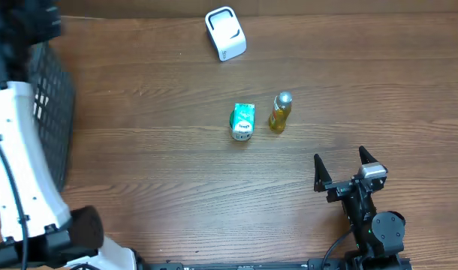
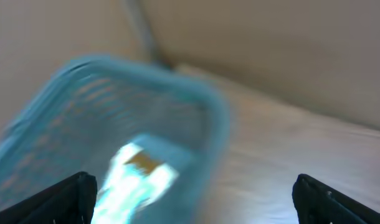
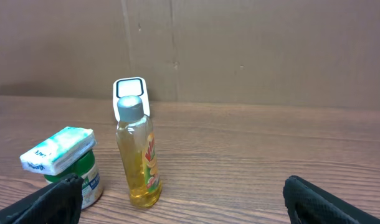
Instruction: Scan the item barcode
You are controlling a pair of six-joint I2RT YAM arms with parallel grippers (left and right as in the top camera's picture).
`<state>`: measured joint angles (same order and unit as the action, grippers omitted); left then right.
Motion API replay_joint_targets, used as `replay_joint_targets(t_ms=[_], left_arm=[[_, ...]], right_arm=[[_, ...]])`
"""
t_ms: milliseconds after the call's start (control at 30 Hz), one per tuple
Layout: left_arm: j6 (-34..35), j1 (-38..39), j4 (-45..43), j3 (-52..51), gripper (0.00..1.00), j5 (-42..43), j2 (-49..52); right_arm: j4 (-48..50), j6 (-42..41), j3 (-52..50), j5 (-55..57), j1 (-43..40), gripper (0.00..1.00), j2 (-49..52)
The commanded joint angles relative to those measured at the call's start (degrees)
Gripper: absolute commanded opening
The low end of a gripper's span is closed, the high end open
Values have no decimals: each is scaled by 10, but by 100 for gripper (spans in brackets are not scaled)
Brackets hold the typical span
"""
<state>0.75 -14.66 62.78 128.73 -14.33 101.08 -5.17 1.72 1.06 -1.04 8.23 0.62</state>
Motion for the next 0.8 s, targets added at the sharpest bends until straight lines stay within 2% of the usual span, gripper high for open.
replay_joint_targets(t_ms=[0,167,233,267,300,400,667,767], left_arm=[[-38,-79,12,4,99,-16,18],[-67,-167,45,4,100,-15,64],[-116,-198,50,4,99,-11,101],[-176,-222,65,4,100,-11,140],[-179,-237,71,4,99,-6,161],[-182,-261,71,4,100,42,209],[-237,-272,71,4,99,54,313],[-257,-269,68,4,99,83,346]], right_arm=[[3,3,-6,5,-3,100,-4],[3,3,-6,5,-3,100,-4],[3,3,-6,5,-3,100,-4],[3,3,-6,5,-3,100,-4],[3,3,-6,5,-3,100,-4],[3,3,-6,5,-3,100,-4],[3,3,-6,5,-3,100,-4],[3,3,-6,5,-3,100,-4]])
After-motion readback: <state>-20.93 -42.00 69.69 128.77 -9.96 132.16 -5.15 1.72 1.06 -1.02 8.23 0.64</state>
